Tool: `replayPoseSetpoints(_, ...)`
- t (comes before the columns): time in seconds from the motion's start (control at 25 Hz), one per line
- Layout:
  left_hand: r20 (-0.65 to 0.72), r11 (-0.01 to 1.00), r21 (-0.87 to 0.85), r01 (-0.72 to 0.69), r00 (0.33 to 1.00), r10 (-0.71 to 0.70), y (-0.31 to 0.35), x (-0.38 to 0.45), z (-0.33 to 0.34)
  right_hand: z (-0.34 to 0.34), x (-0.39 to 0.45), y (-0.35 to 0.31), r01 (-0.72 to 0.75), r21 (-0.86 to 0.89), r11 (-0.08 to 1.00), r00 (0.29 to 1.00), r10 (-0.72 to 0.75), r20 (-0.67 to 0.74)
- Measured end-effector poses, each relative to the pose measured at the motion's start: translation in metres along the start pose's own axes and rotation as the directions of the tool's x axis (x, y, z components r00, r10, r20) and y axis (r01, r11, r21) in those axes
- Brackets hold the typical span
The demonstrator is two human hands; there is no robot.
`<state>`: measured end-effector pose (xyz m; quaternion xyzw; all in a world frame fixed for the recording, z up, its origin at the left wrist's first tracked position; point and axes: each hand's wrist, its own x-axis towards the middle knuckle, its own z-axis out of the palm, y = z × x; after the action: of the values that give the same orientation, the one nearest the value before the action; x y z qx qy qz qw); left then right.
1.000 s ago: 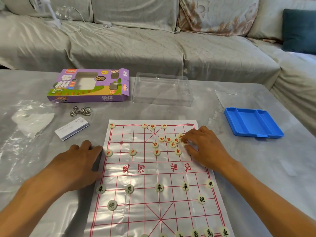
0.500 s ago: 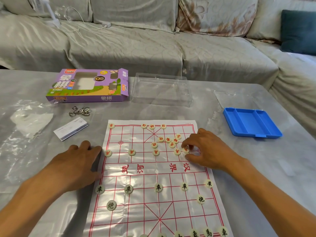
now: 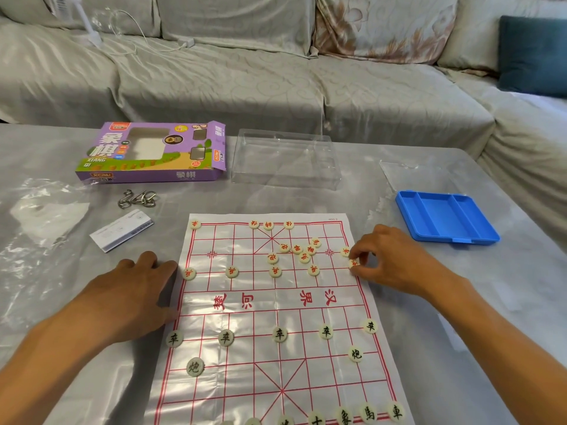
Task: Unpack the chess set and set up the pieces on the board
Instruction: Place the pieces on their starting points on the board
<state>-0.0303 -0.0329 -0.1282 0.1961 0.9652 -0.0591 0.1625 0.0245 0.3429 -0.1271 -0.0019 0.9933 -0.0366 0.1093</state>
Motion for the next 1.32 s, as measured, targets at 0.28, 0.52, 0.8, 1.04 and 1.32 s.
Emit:
replayPoseSetpoints(0.28,0.004,1.000,0.007,0.009,1.000,-0.009,-0.002,0.000,0.002,0.005,0.005,-0.001,-0.018,0.058,0.998,0.998,0.014,0.056)
replayPoseSetpoints(0.52,0.008,1.000,-0.001,0.008,1.000,-0.008,-0.002,0.000,0.003,0.001,0.002,0.000,-0.010,0.112,0.994,0.994,-0.002,0.105)
replayPoseSetpoints(0.8,0.001,1.000,0.001,0.002,1.000,-0.002,0.000,-0.002,0.000,0.010,0.015,-0.005,-0.132,0.297,0.946,0.979,0.171,-0.109)
replayPoseSetpoints(1.04,-0.007,1.000,-0.003,-0.007,1.000,0.007,0.000,-0.002,-0.001,0.023,0.028,-0.008,-0.209,0.158,0.965,0.952,0.238,-0.192)
replayPoseSetpoints(1.32,-0.014,1.000,-0.008,-0.009,1.000,0.009,0.001,-0.002,0.000,0.011,0.022,0.013,0.007,0.209,0.978,1.000,-0.007,-0.003)
